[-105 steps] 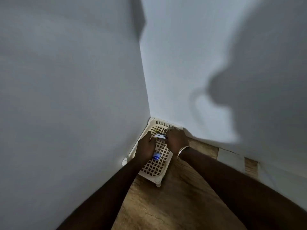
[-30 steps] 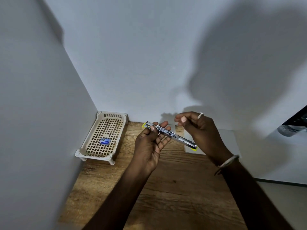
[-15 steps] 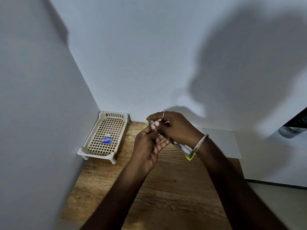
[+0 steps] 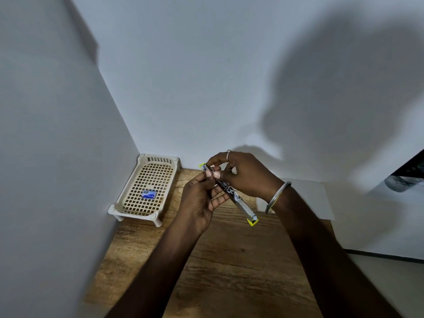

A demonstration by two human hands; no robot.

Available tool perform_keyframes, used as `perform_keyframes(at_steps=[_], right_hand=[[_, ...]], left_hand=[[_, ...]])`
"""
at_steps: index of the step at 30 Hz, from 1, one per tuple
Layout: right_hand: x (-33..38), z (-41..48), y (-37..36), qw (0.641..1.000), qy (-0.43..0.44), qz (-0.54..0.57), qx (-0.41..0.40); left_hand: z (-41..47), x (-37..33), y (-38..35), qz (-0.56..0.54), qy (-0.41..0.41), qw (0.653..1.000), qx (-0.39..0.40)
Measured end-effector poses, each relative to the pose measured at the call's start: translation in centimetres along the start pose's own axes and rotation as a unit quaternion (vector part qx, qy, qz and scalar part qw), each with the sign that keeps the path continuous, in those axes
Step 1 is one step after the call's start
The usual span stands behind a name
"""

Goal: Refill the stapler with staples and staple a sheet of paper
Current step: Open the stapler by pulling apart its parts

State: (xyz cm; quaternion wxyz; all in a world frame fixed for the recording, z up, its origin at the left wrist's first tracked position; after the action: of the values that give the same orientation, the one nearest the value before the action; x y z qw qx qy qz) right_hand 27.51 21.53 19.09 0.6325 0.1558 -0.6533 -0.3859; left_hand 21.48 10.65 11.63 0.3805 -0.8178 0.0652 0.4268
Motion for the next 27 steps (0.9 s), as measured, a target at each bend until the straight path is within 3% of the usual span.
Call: perform_keyframes(at_steps=[11,27], right_hand=[[0.2,0.1,0.2,0.997,-0.004,-0.03,0.065],[-1.4,-2.1,-0.2,1.0,0.012,-0.026,-0.008]], left_hand=[[-0.2,0.5,-0.1,0.029,0.027,0.999,-0.012],[0.4,1.4,-1.2,0.036,0.063,0.997,-0.021]])
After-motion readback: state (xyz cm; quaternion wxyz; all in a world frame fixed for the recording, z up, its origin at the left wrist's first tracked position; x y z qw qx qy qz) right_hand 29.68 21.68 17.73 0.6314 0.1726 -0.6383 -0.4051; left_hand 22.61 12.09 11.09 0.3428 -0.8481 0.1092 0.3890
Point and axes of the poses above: each hand's wrist, its own z-axis towards the middle knuckle, its own y-axis out of the back of the hand, x = y × z, the point moved 4 cm from there along z, towards the middle knuckle
